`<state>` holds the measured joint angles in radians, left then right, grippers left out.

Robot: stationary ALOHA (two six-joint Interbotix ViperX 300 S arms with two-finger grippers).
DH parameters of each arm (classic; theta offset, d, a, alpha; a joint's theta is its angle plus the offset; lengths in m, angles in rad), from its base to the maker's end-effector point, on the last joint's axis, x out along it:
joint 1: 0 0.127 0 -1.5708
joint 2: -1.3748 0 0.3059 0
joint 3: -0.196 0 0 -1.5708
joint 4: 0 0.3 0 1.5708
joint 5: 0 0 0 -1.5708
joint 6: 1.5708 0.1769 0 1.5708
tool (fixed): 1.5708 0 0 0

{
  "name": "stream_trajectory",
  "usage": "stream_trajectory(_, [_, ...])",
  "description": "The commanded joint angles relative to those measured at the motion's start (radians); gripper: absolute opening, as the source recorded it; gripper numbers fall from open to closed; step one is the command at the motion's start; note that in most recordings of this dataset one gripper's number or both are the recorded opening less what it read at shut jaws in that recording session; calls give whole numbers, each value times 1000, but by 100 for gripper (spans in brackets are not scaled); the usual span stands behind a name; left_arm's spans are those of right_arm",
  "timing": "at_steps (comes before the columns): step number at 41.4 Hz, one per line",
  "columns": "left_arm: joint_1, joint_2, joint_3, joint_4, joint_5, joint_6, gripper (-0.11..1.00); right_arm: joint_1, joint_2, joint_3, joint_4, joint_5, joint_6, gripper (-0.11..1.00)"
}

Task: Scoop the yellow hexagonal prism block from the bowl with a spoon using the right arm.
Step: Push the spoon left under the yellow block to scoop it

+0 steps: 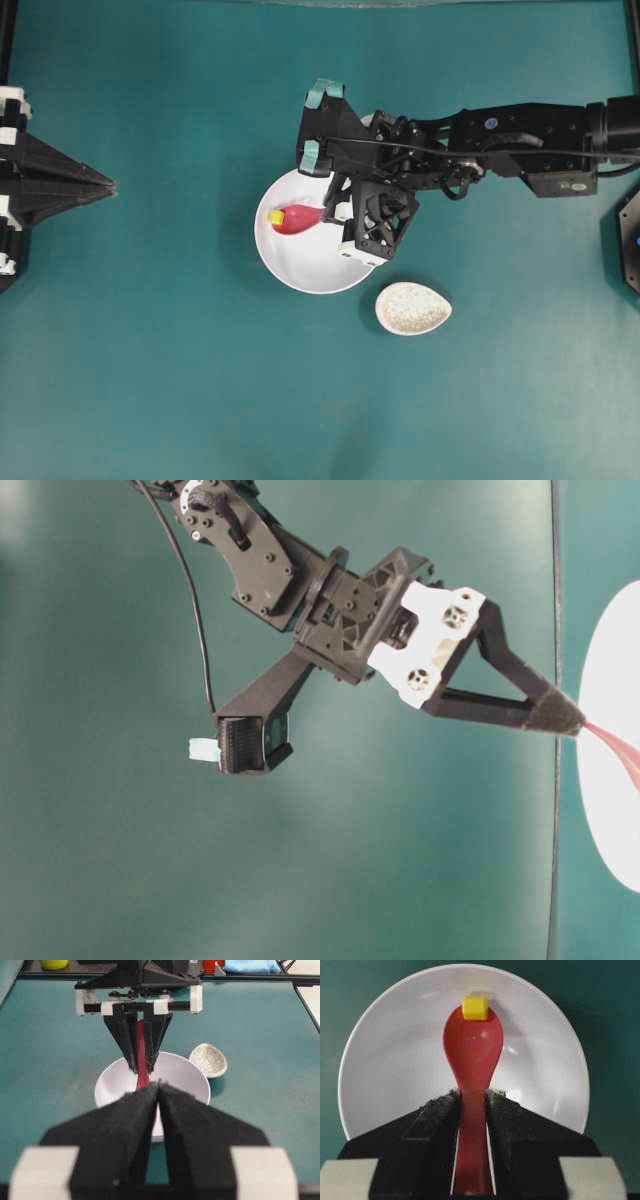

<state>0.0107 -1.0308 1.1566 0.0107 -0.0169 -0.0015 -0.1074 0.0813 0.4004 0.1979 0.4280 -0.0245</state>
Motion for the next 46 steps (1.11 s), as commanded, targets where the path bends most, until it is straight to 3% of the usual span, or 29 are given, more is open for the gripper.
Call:
stream_trajectory(1, [2,5,-29,3,-8,-2,11,2,-46,-26,-2,-9,-2,25])
stream_trajectory(46, [0,5,-29,3,-8,-2,11,2,-83,-15,-6,-20,-6,25])
